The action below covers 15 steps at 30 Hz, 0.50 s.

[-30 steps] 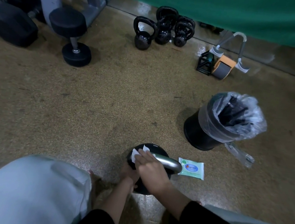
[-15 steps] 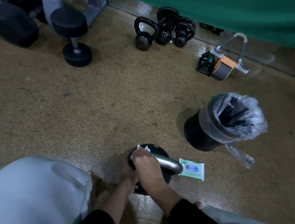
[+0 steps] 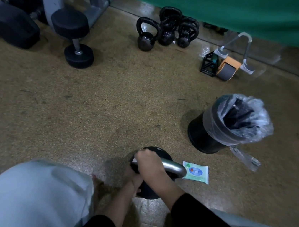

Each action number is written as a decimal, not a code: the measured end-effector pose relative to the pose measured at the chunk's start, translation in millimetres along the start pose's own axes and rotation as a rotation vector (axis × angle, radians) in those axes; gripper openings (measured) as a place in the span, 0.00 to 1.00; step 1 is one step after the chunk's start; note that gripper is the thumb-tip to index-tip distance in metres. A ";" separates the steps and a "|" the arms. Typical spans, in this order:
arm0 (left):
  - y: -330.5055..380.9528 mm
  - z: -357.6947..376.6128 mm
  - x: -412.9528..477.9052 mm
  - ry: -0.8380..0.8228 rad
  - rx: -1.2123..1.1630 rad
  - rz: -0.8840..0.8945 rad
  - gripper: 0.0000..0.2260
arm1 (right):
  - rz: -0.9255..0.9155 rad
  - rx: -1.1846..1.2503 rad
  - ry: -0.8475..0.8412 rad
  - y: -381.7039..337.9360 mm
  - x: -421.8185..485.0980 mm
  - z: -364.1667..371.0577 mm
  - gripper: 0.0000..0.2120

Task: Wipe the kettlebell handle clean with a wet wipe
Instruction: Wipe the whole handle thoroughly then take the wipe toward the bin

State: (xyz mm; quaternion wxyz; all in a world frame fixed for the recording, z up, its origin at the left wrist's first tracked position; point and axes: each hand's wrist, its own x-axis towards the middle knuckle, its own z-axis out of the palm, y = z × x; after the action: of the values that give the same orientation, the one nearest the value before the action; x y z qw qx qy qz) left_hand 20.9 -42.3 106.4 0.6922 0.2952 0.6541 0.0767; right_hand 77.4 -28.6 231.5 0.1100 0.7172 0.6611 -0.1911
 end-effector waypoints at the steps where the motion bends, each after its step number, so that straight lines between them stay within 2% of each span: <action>1: 1.0 0.7 -0.7 0.004 -0.011 0.003 0.15 | -0.004 0.014 -0.012 4.0 -1.7 2.5 0.10; 7: 1.9 2.2 -3.7 -0.001 -0.111 -0.018 0.26 | 0.163 0.207 -0.055 40.1 23.1 -9.9 0.10; 10: -0.7 1.3 -2.6 -0.013 -0.133 -0.023 0.28 | 0.145 0.273 -0.153 37.4 33.9 -17.6 0.12; 15: 1.3 0.0 -3.1 -0.007 -0.130 -0.011 0.27 | 0.107 0.397 -0.228 47.4 31.9 -30.3 0.08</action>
State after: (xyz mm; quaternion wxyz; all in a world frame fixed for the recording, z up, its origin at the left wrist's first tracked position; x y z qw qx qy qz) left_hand 20.9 -42.8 109.8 0.7127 0.2462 0.6468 0.1141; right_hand 129.9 7.9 241.0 0.0507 0.7325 0.5548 -0.3913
